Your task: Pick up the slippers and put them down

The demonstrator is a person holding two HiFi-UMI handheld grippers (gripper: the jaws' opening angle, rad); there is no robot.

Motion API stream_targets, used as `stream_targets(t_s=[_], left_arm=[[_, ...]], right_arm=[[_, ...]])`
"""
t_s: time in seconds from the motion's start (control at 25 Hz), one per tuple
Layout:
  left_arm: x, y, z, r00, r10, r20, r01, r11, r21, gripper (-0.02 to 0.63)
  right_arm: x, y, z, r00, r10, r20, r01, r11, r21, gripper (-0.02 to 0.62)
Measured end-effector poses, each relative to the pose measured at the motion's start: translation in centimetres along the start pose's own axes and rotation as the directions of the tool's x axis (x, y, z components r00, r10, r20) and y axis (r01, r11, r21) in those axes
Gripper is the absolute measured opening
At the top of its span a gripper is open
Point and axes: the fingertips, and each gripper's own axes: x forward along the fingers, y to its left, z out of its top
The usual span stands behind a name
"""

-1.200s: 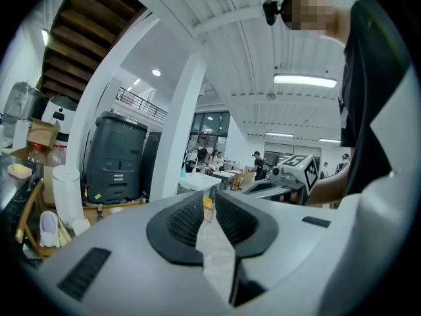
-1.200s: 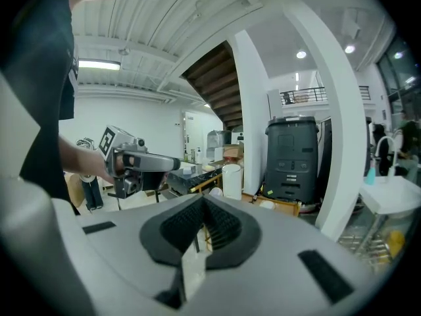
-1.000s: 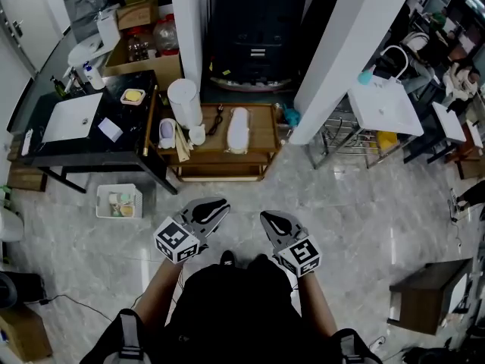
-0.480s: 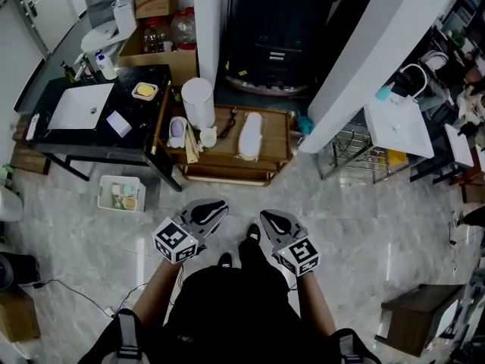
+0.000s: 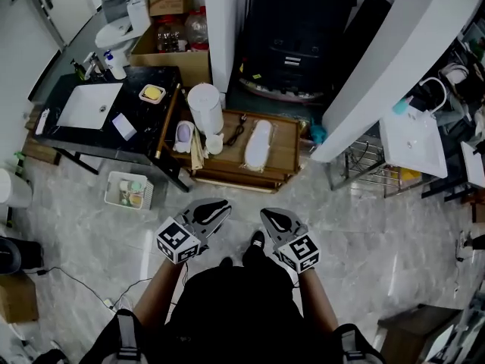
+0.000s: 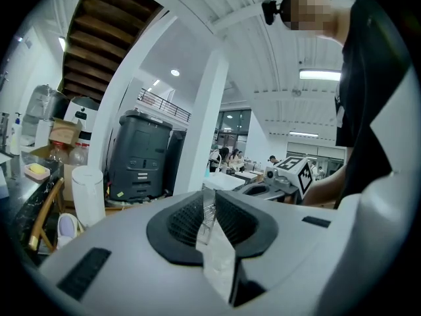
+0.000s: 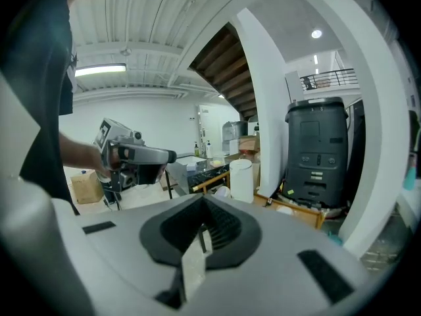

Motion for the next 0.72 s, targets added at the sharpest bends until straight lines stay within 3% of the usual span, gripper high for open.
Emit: stream_targets(t_s=[0.52, 0.72], left_arm=[[5.6, 3.2, 1.9, 0.983, 0.178, 0.035, -0.177, 0.984, -0.019, 0.064], [7.9, 3.5, 1.9, 0.977, 0.212, 0.037, -0.211, 0.977, -0.027, 0.064]], right_arm=[[1.8, -7.7, 1.0, 0.986, 0.161, -0.037, -0.163, 0.984, -0.066, 0.009], [1.4, -10.1, 0.5, 0.983, 0.182, -0.038, -0.184, 0.981, -0.061, 0.009]])
